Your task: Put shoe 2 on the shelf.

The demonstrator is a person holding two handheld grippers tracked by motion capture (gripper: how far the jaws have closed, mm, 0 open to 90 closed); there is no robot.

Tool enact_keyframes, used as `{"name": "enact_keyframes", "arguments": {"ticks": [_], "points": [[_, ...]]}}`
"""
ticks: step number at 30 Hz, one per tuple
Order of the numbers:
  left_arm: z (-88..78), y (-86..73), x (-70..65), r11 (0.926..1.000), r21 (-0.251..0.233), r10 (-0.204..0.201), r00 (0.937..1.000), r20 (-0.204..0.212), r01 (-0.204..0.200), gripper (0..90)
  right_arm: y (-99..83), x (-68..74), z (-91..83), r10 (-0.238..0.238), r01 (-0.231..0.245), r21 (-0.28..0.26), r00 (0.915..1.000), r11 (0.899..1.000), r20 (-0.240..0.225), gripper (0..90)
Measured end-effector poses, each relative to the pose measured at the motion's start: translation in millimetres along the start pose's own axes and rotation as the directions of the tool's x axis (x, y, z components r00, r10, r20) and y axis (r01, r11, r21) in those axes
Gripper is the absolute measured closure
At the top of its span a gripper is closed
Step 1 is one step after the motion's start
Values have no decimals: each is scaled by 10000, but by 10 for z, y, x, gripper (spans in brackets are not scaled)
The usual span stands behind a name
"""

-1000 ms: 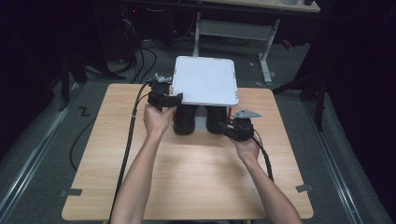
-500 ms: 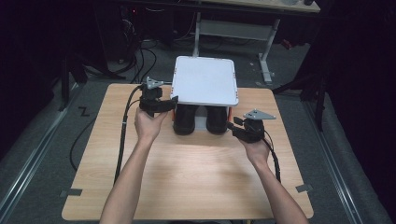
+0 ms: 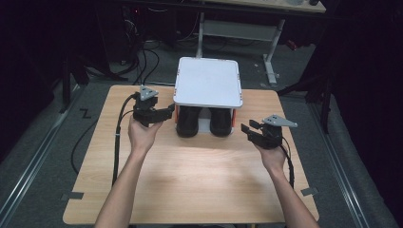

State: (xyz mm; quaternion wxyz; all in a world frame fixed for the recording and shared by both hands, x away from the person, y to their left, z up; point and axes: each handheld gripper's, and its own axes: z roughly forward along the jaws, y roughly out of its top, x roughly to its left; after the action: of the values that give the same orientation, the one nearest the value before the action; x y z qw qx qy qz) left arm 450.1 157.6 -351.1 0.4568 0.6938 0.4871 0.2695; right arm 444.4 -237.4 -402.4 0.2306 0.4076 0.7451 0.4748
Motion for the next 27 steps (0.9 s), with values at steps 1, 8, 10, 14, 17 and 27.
{"name": "enact_keyframes", "arguments": {"ticks": [1, 8, 10, 14, 17, 27], "points": [[-13, -6, 1, 10000, 16, 24, 10000, 10, -24, 295, -5, -4, -15, 56, -56, 10, 10000, 10000, 44, 553], [-128, -49, 5, 9999, -157, 7, 10000, 48, -7, 281, -38, -82, -147, 251, -248, -185, 9996, 9995, 143, 550], [-166, -62, 11, 9998, -202, 26, 10000, 25, -25, 281, -48, -96, -194, 194, -188, -282, 9996, 9994, 223, 546], [-234, -105, 42, 9996, -269, 20, 10000, -54, -21, 284, -70, -130, -258, 216, -206, -324, 9992, 9993, 322, 542], [-289, -144, 66, 9995, -312, -97, 9999, -59, 96, 287, -82, -148, -302, 291, -279, -322, 9988, 9991, 383, 534], [-464, -265, 95, 9991, -423, 82, 9996, -267, -93, 287, -118, -231, -512, 464, -432, -668, 9979, 9968, 458, 520]]}}
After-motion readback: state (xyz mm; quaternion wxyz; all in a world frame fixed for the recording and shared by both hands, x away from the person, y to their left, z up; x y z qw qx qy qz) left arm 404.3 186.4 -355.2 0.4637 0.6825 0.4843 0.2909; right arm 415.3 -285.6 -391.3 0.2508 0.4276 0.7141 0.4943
